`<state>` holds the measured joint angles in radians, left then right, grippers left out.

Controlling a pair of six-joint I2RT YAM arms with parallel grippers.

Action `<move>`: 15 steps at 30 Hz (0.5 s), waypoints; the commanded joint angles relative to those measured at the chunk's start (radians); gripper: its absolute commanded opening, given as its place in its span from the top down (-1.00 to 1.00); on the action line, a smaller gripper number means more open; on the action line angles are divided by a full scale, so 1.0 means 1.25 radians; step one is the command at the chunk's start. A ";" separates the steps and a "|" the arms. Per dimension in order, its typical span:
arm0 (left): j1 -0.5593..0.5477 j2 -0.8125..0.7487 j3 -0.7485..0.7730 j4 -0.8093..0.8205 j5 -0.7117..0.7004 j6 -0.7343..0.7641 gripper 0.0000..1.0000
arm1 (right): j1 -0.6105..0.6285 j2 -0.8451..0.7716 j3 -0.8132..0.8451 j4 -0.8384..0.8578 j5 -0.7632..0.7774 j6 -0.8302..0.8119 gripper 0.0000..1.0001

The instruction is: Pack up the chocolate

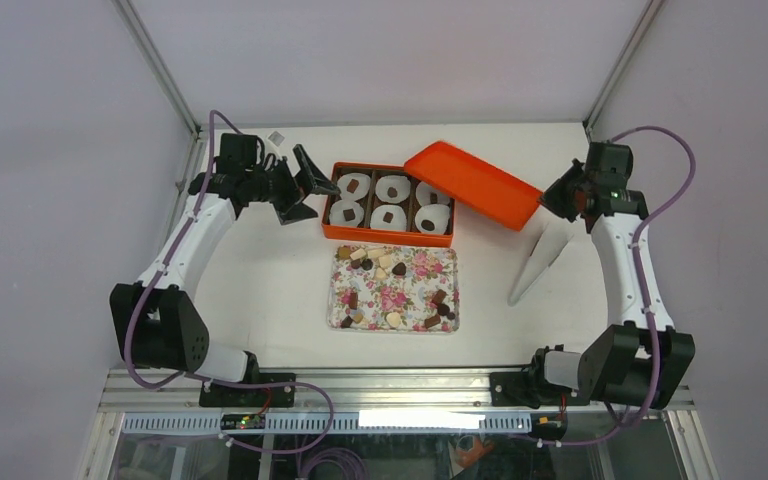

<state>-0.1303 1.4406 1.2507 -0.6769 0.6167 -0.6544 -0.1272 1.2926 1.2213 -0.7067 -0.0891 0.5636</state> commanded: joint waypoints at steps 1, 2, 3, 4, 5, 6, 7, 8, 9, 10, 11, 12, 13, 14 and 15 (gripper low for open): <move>-0.024 0.018 0.017 0.055 0.043 -0.042 -0.98 | 0.001 -0.063 -0.087 0.034 -0.090 0.046 1.00; -0.036 0.027 0.010 0.067 0.043 -0.052 -0.98 | 0.001 -0.067 -0.106 0.032 -0.097 0.047 1.00; -0.048 0.036 0.005 0.083 0.043 -0.063 -0.98 | 0.001 -0.072 -0.126 0.034 -0.105 0.047 1.00; -0.061 0.049 0.000 0.103 0.045 -0.076 -0.98 | 0.001 -0.077 -0.146 0.032 -0.105 0.046 1.00; -0.074 0.063 -0.003 0.117 0.045 -0.088 -0.98 | 0.001 -0.082 -0.161 0.031 -0.102 0.042 1.00; -0.084 0.077 -0.002 0.129 0.044 -0.098 -0.98 | 0.001 -0.086 -0.174 0.029 -0.097 0.041 1.00; -0.092 0.091 0.000 0.137 0.044 -0.107 -0.98 | 0.001 -0.089 -0.181 0.027 -0.093 0.038 1.00; -0.100 0.098 0.001 0.144 0.044 -0.112 -0.98 | 0.001 -0.090 -0.182 0.025 -0.090 0.035 1.00; -0.104 0.103 0.001 0.153 0.043 -0.115 -0.98 | 0.001 -0.088 -0.178 0.022 -0.089 0.032 1.00; -0.107 0.104 0.001 0.156 0.041 -0.116 -0.98 | 0.001 -0.083 -0.170 0.020 -0.088 0.025 1.00; -0.109 0.103 0.001 0.158 0.040 -0.115 -0.98 | 0.001 -0.074 -0.158 0.017 -0.087 0.016 1.00; -0.109 0.101 -0.001 0.159 0.038 -0.113 -0.98 | 0.001 -0.062 -0.144 0.012 -0.086 0.006 1.00; -0.109 0.098 -0.004 0.159 0.035 -0.111 -0.98 | 0.001 -0.046 -0.129 0.003 -0.085 -0.004 1.00; -0.109 0.095 -0.009 0.159 0.031 -0.111 -0.98 | 0.002 -0.033 -0.114 -0.004 -0.079 -0.013 1.00; -0.109 0.092 -0.014 0.160 0.028 -0.111 -0.98 | 0.005 -0.019 -0.102 -0.007 -0.075 -0.027 0.89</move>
<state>-0.2687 1.5925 1.2396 -0.5430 0.6384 -0.7704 -0.1272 1.2331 1.0042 -0.7246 -0.1818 0.5861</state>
